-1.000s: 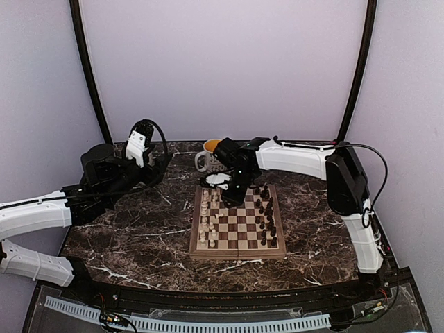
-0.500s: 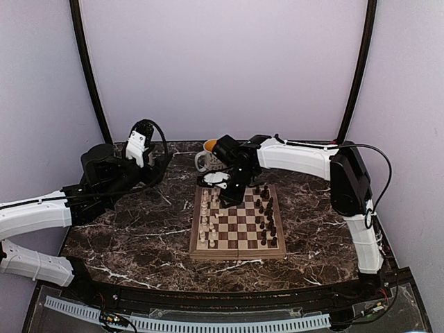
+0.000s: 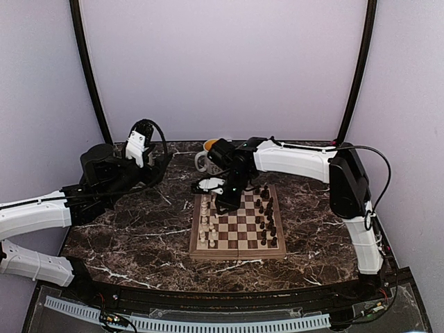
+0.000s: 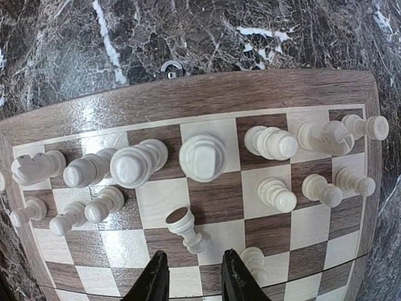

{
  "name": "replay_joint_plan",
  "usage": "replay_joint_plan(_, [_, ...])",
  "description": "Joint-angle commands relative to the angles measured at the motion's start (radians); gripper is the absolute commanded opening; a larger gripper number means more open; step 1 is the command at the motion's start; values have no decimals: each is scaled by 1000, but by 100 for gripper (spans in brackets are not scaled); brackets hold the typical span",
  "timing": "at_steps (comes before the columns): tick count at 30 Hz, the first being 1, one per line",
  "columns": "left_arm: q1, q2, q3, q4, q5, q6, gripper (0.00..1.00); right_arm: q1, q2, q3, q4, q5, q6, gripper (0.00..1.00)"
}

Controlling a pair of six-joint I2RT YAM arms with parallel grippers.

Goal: Set up the chess pieces on the board
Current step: Pick up the pawn from the chessboard.

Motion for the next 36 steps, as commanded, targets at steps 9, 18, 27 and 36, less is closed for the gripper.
replay_joint_plan(9, [5,-29,9,-6,7,16,62,8,61,35,-6,-34,-24,30])
replay_joint_plan(18, [5,-24,9,-4,7,19,62,8,67,-11,16,-26,-33,29])
replay_joint_plan(27, [5,-18,9,-1,7,23,62,7,41,-67,35,-32,-43,16])
replay_joint_plan(36, [5,-4,2,2,28,41,62,-2,-15,-106,18,-91,-37,7])
